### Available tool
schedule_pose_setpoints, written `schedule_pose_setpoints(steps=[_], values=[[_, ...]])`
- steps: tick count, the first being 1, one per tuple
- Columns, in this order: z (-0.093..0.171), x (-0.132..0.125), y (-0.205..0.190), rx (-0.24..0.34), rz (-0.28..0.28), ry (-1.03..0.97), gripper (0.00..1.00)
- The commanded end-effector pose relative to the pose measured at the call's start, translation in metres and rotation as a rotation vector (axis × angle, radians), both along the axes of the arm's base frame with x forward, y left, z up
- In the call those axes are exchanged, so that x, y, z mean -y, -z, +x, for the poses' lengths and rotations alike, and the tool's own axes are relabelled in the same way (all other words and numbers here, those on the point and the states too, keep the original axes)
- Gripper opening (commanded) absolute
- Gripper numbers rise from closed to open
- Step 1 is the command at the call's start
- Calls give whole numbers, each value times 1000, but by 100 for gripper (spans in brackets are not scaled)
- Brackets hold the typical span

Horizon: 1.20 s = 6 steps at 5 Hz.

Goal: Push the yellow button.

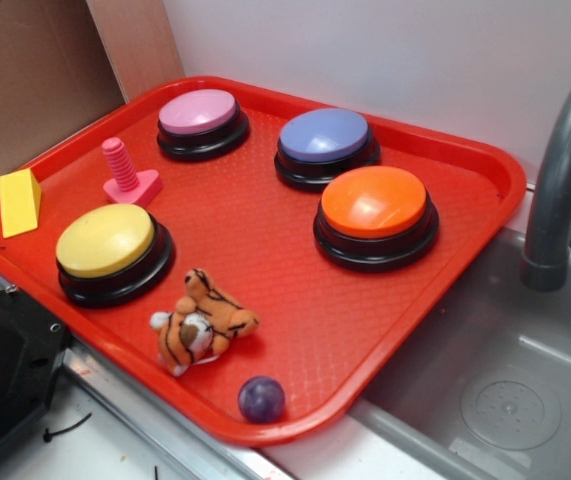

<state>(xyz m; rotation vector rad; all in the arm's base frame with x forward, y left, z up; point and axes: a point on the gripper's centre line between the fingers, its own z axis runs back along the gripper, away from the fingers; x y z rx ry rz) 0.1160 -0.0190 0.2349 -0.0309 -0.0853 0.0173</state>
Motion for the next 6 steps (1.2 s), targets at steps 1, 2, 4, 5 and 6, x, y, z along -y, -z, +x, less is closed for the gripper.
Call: schedule_pose_setpoints(steps=[1, 2, 4, 5, 6], values=[[0, 0, 0, 0, 0, 0, 100], [41, -24, 50, -50, 55, 34, 100], [49, -29, 131, 10, 64, 130, 100], [43, -27, 152, 8, 53, 151, 100], [40, -19, 164, -25, 61, 174, 100]])
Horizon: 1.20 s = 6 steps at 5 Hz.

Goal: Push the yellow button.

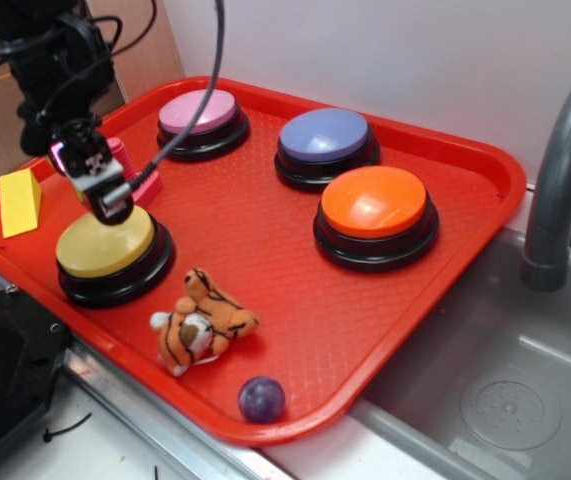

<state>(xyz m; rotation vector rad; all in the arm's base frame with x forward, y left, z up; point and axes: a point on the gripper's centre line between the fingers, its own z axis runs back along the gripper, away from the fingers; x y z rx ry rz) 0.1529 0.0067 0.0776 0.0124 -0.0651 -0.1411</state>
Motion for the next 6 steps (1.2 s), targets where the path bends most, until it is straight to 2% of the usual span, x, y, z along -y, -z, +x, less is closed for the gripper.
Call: schedule_pose_setpoints(steps=[1, 2, 4, 5, 6], values=[[-2, 13, 14, -55, 16, 25, 100], [-2, 15, 20, -86, 56, 29, 100], [1, 15, 29, -121, 100, 34, 100], [3, 16, 19, -105, 95, 36, 100], [8, 16, -10, -59, 95, 23, 100]])
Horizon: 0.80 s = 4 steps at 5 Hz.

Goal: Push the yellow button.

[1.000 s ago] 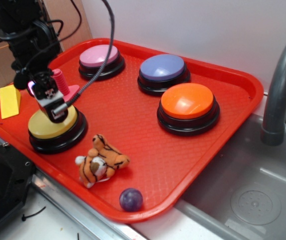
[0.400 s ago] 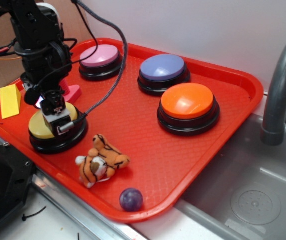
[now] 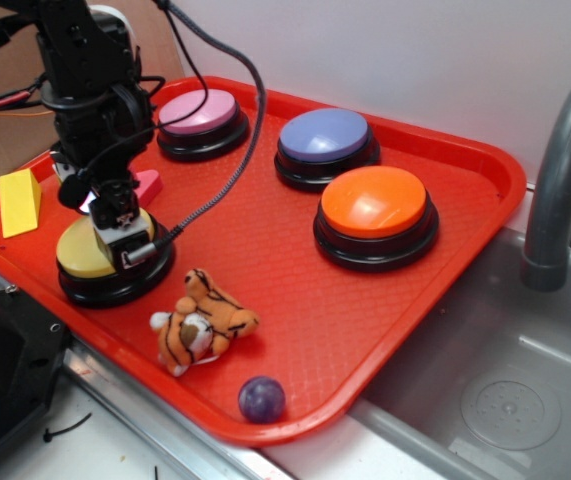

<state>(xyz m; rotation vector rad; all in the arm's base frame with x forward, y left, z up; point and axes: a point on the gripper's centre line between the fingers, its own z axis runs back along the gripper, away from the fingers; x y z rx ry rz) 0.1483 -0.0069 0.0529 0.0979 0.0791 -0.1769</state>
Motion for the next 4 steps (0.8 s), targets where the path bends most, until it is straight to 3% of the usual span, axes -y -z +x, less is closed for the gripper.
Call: schedule_pose_setpoints(steps=[1, 2, 4], values=[[14, -2, -65, 114, -20, -33, 100], [13, -7, -77, 117, 13, -63, 100], [9, -8, -90, 126, 3, -82, 100]])
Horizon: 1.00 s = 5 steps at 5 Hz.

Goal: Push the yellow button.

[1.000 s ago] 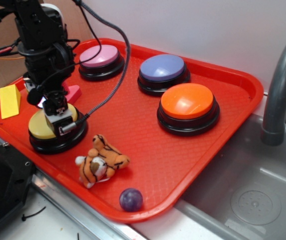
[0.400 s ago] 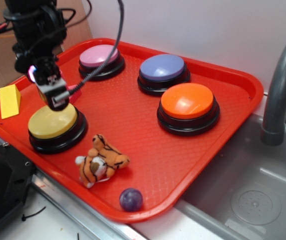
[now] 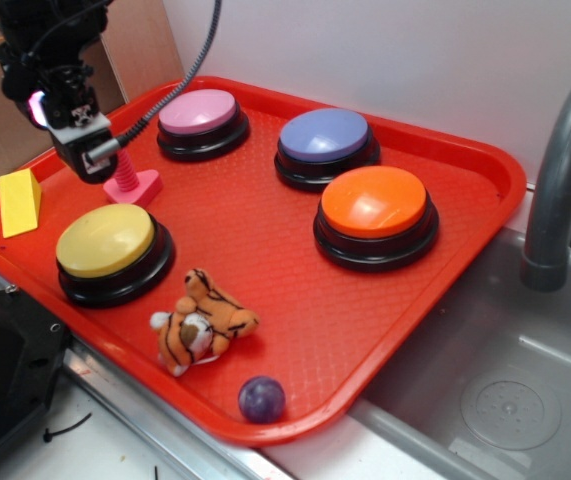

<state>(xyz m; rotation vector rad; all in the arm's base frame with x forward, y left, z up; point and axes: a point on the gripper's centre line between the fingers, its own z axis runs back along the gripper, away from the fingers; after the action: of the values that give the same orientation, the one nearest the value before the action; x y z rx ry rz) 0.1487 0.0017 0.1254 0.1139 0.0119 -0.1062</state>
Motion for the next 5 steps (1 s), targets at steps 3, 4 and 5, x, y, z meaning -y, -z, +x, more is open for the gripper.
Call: schedule_pose_setpoints(steps=[3, 4, 5], values=[[7, 3, -26, 55, -27, -19, 100], [7, 6, -30, 57, -29, -16, 100], [8, 7, -34, 60, -39, -19, 100]])
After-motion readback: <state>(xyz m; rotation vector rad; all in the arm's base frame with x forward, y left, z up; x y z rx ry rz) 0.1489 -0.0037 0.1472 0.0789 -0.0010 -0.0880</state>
